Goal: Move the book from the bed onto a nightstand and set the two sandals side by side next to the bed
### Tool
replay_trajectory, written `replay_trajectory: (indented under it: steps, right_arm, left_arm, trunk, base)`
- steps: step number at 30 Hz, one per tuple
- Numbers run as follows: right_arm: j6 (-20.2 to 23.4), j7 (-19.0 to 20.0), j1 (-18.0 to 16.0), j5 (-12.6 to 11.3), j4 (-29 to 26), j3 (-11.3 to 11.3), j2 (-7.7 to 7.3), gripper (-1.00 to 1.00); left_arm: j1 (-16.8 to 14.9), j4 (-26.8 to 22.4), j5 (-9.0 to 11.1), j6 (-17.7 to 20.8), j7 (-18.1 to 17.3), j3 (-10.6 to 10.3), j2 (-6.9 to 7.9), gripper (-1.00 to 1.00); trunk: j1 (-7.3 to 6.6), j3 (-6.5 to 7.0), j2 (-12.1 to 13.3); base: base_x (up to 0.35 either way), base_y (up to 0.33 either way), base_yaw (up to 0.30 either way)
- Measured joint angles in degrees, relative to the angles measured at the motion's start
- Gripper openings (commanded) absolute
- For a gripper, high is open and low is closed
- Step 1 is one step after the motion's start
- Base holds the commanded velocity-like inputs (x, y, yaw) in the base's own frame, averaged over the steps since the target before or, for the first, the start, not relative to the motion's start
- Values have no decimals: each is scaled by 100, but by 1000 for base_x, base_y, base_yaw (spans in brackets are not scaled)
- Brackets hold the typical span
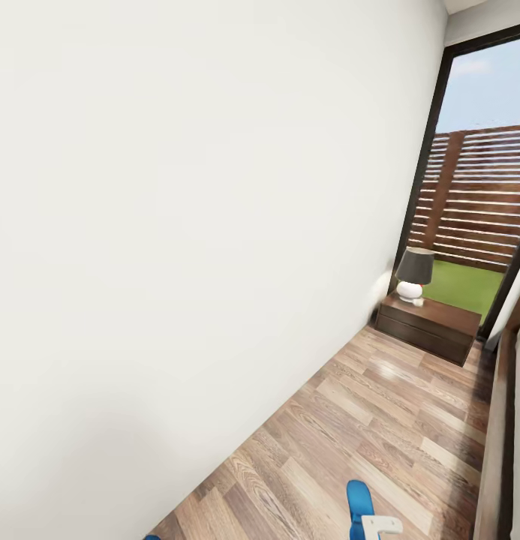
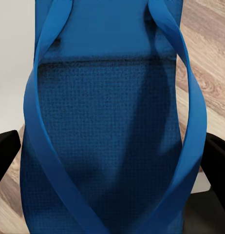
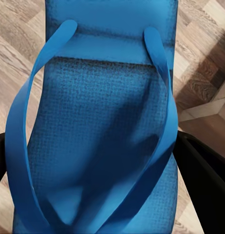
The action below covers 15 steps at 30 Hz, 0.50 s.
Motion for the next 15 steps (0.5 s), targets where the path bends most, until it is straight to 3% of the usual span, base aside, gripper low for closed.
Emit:
replay_trajectory:
  steps: [10, 15]
  right_arm:
    - [-1, 6, 16, 0, 13, -1, -6, -100]
    - [-1, 8, 16, 1, 28, 6, -13, -100]
  left_arm:
    - [-18, 124, 13, 28, -40, -2, -8, -100]
    - [-151, 123, 44, 133, -237, 4, -8, -100]
  trunk:
    - [0, 0, 0]
    - [0, 1, 0]
  base:
    - [0, 0, 0]
    - [0, 0, 0]
